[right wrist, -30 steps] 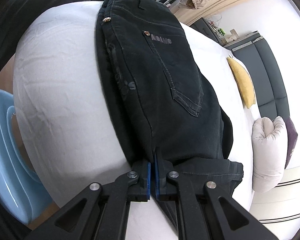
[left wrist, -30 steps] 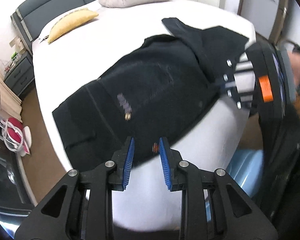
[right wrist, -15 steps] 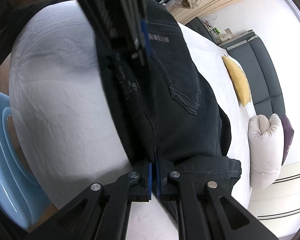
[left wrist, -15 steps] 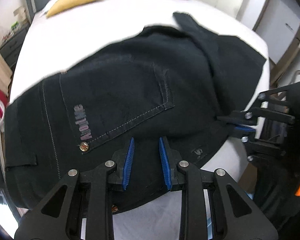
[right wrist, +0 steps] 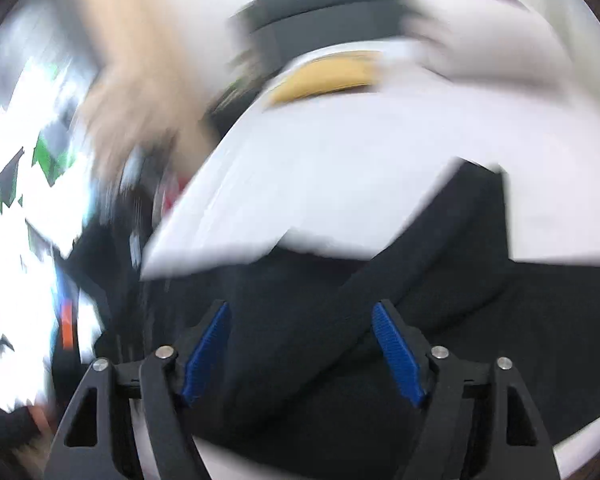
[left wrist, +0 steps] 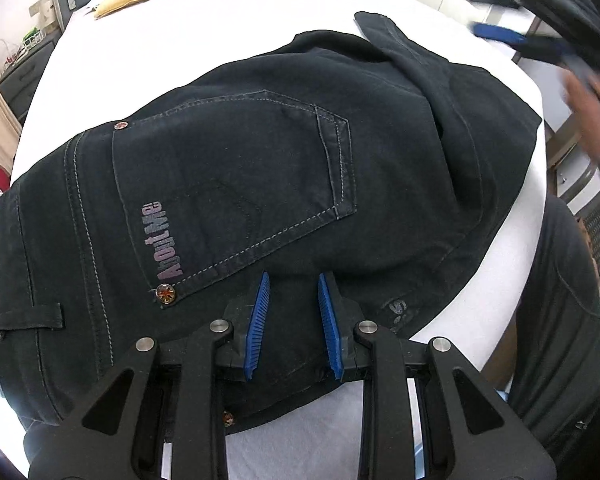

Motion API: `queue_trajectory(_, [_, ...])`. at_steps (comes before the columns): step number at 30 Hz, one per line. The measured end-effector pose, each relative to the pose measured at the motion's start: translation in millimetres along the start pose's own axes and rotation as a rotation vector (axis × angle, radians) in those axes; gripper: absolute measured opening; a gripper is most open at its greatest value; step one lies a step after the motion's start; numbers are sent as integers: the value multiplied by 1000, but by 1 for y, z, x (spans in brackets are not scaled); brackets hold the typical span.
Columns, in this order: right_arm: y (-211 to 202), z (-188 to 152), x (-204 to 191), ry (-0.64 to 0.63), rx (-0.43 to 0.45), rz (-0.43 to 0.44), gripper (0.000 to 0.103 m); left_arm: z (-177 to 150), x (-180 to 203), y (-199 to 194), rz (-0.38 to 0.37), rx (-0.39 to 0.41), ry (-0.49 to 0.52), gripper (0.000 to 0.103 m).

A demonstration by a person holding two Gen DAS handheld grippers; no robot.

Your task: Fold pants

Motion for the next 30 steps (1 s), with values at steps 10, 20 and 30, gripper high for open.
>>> queue_trajectory(10, [118,58,164,739,-84,-11,58,0,-3,0,-23,-11,-31,25])
queue_trajectory(20, [153,81,190,836,-77,68,8,2,-6,0,-39,-19,-34,25])
queue_trajectory(30, [-5,28,241,887,234,14,5,6,2,4,-9,-29,-5,25])
Point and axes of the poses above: each gripper's, at about its wrist camera, not at the fingertips, and y roughly the way its jaws point, x to its right, z to its top, the point moved 5 cm from there along y, roughly the way its jaws point, and after that the axes turned 5 degrees about -z, right-handed, at the moved point
